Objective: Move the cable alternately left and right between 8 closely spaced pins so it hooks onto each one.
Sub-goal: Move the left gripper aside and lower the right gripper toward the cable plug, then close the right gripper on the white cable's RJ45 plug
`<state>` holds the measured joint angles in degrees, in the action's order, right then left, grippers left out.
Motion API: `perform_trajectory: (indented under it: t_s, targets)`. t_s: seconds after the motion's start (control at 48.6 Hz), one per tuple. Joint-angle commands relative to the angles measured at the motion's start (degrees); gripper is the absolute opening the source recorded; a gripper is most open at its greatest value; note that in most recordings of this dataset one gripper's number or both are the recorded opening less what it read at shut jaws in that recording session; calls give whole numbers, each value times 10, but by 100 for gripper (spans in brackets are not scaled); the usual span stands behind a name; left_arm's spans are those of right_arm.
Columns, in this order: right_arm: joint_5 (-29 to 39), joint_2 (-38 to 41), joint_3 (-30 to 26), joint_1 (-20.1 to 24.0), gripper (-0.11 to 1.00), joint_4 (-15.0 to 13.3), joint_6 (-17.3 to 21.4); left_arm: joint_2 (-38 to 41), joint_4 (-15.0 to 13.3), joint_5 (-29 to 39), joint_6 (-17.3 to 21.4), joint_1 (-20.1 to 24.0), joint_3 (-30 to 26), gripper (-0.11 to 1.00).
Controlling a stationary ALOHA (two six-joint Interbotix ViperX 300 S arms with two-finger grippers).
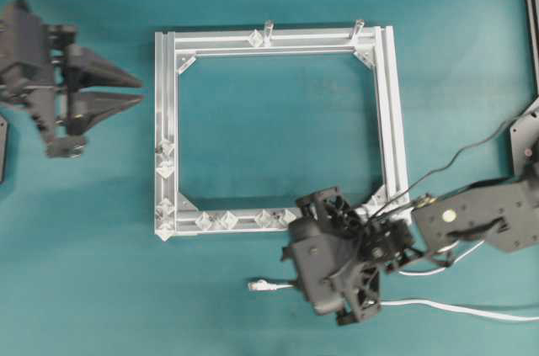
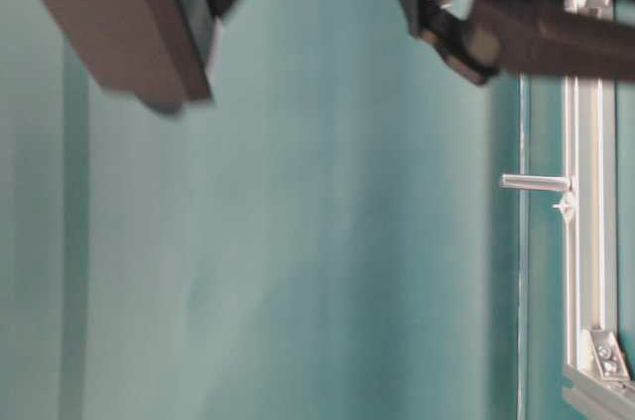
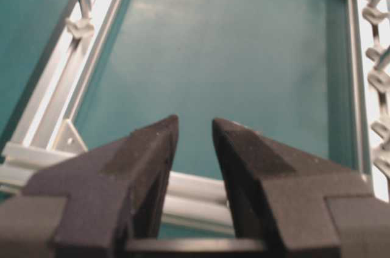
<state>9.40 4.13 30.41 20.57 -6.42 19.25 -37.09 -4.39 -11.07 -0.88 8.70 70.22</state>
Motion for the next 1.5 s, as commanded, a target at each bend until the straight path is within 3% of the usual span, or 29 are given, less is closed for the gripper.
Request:
perform_trajectory:
  t_s: [0.0,0.226,0.432,0.556,1.05,1.482]
  targets:
    - [25,4,-34,3,55,-1,14,-47,3,11,0,-1,19,37]
    - [51,33,-72,3,54,-2,43,-213,4,76,0,-1,89,37]
    - [73,63,-103,3,54,-1,47,-372,5,176,-1,1,120,37]
    - [76,82,-112,3,54,-1,47,-423,5,197,-1,3,127,37]
    - [75,139,-139,9,54,1,95,-388,5,190,2,4,125,37]
    - [71,167,-145,18,54,1,98,-388,5,190,-1,2,125,37]
